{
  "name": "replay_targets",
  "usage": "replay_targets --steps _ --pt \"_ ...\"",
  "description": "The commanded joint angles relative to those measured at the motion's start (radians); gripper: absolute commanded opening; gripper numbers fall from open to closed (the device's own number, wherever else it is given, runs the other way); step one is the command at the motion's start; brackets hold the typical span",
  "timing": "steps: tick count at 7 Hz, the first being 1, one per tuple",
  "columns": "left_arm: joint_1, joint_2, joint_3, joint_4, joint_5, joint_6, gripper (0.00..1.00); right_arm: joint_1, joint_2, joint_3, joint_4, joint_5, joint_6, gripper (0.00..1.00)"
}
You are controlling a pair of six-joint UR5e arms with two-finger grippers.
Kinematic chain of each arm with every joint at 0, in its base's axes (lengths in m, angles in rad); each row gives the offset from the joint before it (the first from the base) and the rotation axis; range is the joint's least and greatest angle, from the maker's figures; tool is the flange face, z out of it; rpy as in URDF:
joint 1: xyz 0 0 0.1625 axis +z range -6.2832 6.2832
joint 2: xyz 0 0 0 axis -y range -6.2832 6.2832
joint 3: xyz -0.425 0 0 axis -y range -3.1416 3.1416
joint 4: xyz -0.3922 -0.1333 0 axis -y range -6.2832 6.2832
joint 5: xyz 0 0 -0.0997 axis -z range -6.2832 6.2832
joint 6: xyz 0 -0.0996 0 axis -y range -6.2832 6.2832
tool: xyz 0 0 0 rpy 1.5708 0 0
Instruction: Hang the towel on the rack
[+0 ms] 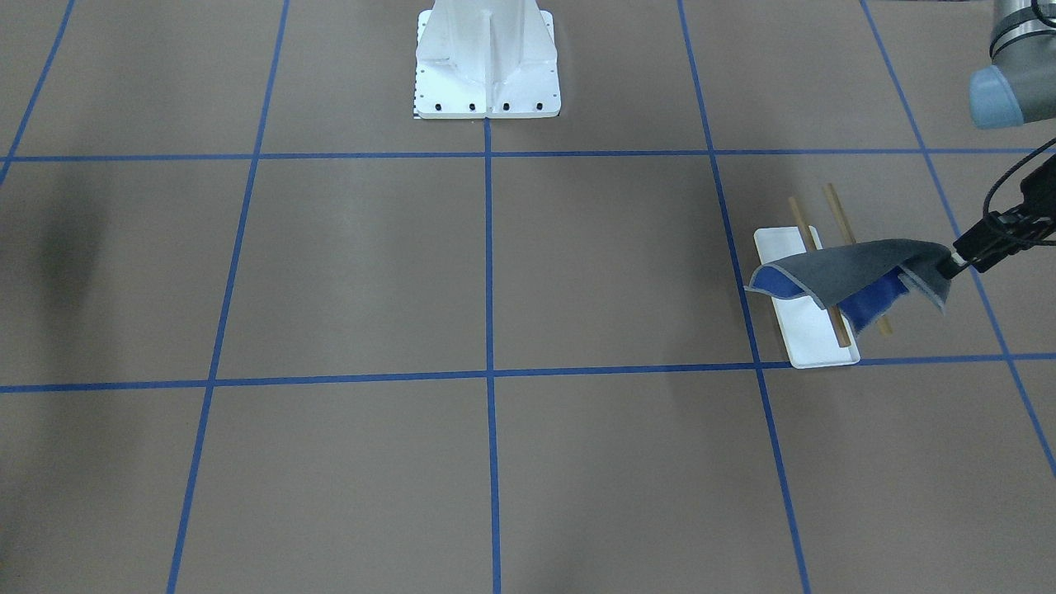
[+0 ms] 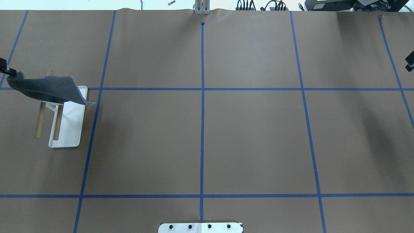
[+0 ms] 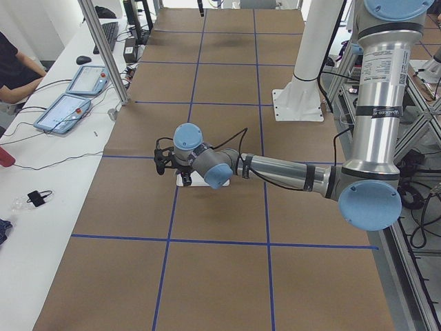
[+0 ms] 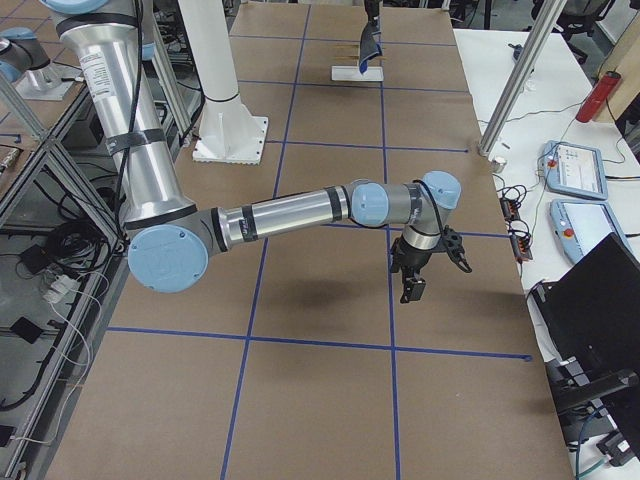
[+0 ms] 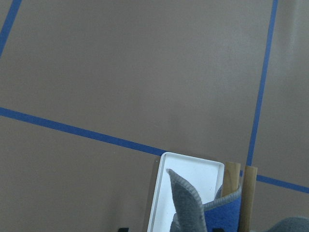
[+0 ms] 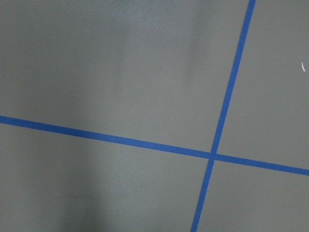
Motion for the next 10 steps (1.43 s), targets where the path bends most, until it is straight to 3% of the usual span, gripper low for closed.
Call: replay_targets --steps 1,3,4,5,7,8,10 --pt "-0.029 0.048 0.008 -0.019 0.034 0.128 0.98 0.001 -0.002 -0.011 0.011 0.004 0.003 1.0" --pt "-0.067 0.043 0.04 -0.011 0.036 0.181 0.98 0.009 -0.005 -0.011 0.01 0.05 0.001 1.0" --pt "-0.114 0.043 0.042 0.031 0.034 0.354 0.98 0.036 -0.017 -0.014 0.008 0.123 0.0 1.0" --pt "-0.177 0.033 0.039 0.165 0.034 0.529 0.98 0.055 -0.042 -0.014 0.01 0.192 -0.002 1.0" --pt "-0.248 0.023 0.031 0.243 0.051 0.813 0.98 0.078 -0.085 -0.014 0.011 0.197 -0.003 1.0" --pt "-0.247 0.011 0.023 0.318 0.104 0.907 0.98 0.095 -0.097 -0.014 0.011 0.194 -0.002 1.0" --pt "-0.306 -0.087 0.015 0.607 0.184 1.241 0.98 0.136 -0.105 -0.012 0.013 0.194 -0.003 1.0"
